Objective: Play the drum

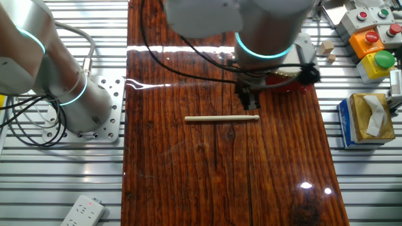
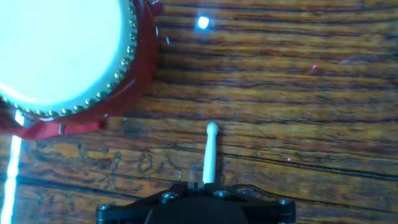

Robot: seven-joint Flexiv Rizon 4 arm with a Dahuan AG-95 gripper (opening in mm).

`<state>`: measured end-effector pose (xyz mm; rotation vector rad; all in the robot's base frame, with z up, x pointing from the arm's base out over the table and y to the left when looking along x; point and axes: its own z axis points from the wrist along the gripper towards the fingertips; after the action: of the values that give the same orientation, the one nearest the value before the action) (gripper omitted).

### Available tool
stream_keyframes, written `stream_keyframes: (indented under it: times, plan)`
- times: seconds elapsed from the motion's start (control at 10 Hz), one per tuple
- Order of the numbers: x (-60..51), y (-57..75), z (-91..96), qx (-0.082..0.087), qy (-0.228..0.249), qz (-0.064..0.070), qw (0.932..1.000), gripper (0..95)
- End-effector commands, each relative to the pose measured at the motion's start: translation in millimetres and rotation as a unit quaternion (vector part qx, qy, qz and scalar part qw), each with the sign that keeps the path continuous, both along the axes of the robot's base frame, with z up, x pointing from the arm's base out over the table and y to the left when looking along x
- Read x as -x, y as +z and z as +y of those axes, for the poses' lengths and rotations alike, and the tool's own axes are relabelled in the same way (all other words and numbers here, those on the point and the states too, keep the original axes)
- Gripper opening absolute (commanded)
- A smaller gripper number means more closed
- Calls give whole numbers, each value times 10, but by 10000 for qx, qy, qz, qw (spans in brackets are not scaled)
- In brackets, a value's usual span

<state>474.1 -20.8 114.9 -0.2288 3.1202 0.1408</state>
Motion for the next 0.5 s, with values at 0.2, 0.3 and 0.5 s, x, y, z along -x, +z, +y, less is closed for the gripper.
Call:
stream_keyframes:
  times: [0.2,0.3,0.5]
  plan:
    - [48,-122,17,-17,-43,-106,9999,380]
    - [57,-174,28,-48,-72,-120,9999,380]
    - [88,-228,7,-129,-83,-143,9998,380]
